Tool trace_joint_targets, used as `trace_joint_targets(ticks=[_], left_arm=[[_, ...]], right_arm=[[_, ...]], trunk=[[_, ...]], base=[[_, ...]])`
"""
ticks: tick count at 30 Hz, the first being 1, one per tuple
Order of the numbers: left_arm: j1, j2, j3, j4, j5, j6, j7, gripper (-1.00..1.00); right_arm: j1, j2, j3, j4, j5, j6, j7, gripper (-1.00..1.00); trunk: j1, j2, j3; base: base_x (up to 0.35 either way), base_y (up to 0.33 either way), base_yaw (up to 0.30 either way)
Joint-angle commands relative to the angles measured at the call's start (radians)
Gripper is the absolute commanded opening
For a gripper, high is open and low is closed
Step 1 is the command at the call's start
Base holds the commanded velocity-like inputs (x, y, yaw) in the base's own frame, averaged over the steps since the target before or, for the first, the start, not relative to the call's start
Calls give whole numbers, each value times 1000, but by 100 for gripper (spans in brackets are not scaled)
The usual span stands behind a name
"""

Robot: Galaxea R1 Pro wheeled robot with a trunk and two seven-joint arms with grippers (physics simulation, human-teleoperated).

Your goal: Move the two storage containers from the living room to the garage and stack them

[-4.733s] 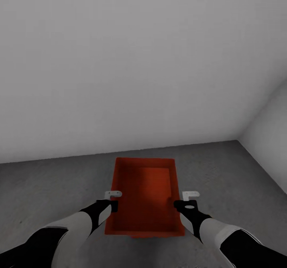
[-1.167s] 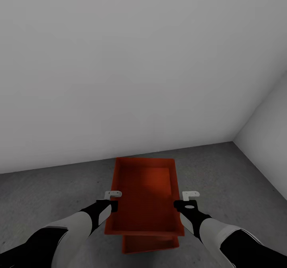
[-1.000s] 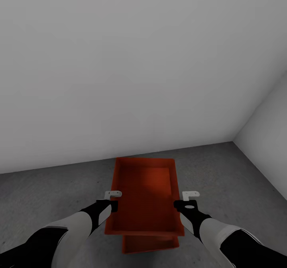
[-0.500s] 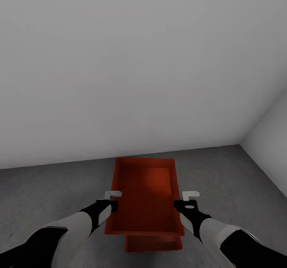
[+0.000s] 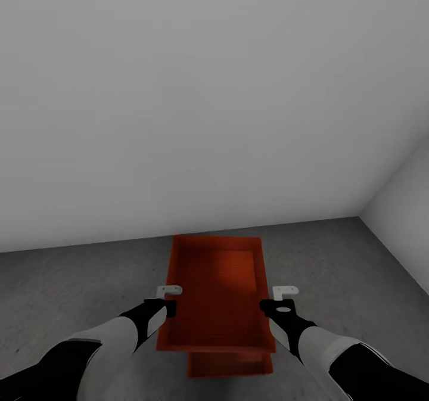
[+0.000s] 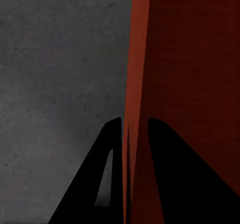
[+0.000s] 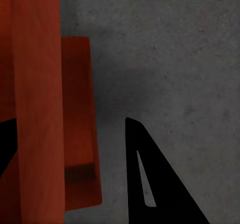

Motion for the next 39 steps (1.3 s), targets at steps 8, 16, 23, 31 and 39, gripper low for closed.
trace_joint_targets(ticks=[8, 16, 23, 31, 39], left_arm=[[0, 0, -2, -3, -5, 6, 8, -100], [0, 1, -2, -4, -4, 5, 10, -100], [0, 1, -2, -4, -4, 5, 11, -100], [0, 1, -2, -4, -2, 5, 11, -100], [0, 2, -2, -4, -2, 5, 11, -100]], right_arm=[[-1, -5, 3, 3, -16, -7, -8, -100], [-1, -6, 3, 3, -16, -6, -7, -100], [-1, -6, 3, 3, -16, -7, -7, -100], [-1, -5, 3, 3, -16, -6, -6, -100], [-1, -5, 3, 3, -16, -6, -6, -100]], trunk=[[0, -1, -1], [0, -1, -1], [0, -1, -1], [0, -1, -1], [0, -1, -1]], base=[[0, -182, 0], [0, -37, 0], [0, -100, 0], [0, -44, 0], [0, -1, 0]])
